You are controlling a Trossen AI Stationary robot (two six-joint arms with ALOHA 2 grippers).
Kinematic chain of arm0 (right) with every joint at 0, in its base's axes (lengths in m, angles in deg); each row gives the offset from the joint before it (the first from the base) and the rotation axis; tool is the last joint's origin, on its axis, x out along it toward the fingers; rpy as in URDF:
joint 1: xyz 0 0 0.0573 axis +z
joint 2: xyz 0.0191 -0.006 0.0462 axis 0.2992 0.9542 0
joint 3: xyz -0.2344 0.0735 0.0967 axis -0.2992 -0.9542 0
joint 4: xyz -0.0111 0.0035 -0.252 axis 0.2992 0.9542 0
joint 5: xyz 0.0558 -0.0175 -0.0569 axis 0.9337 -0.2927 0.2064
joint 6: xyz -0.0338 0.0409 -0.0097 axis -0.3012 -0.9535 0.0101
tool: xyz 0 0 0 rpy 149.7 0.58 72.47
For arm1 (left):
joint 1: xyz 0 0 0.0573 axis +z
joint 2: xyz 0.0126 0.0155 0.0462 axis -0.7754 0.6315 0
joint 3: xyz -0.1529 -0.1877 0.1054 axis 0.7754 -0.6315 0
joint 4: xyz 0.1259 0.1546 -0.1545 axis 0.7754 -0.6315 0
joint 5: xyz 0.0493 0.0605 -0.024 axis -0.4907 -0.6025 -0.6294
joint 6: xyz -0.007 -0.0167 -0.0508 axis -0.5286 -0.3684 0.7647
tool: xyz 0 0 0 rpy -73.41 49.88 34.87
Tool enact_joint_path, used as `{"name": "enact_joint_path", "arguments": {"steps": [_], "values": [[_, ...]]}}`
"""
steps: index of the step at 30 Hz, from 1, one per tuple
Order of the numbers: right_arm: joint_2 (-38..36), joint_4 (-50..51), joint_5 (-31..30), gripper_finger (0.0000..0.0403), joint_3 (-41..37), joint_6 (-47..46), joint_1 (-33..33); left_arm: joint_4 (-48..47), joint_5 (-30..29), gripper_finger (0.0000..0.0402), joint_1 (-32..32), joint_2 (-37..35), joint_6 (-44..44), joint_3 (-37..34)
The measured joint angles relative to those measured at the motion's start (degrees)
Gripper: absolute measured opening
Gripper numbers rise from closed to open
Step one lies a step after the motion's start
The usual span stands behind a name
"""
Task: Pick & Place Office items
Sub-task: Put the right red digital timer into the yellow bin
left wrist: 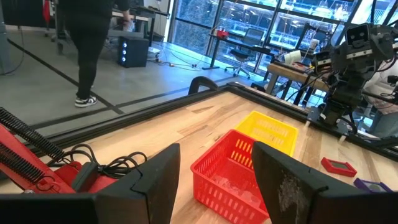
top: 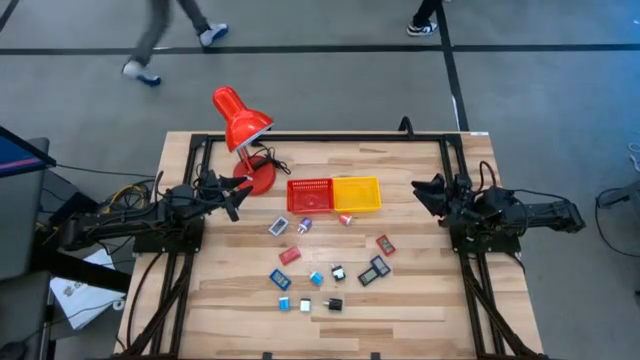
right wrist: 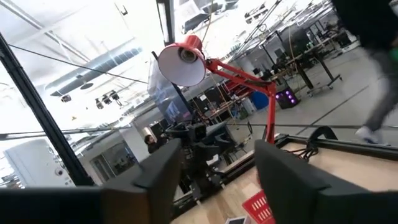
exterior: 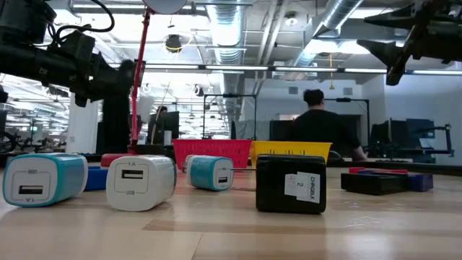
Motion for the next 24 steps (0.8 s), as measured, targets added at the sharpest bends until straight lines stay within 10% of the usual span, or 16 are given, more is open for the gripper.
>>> {"name": "enact_joint_path", "arguments": {"steps": [6, 11, 18, 24], "values": [[-0.02, -4.16, -3.53, 0.0264, 0.83, 0.32, -2.22, 0.0, 0.02, 0.0195, -0.01, 0.0, 0.0, 0.0], [3.97, 11.34, 0.98, 0.027, 9.89, 8.76, -2.54, 0.0, 0.0, 0.0195, -0.02, 0.0, 0.02, 0.0], [24.31, 35.45, -7.37, 0.027, 28.92, 12.59, -1.11, 0.0, 0.0, 0.0195, -0.01, 0.0, 0.0, 0.0], [46.96, 57.53, -10.87, 0.027, 41.93, -4.02, -0.94, -0.01, 0.0, 0.0195, -0.01, -0.01, 0.0, -0.01]]}}
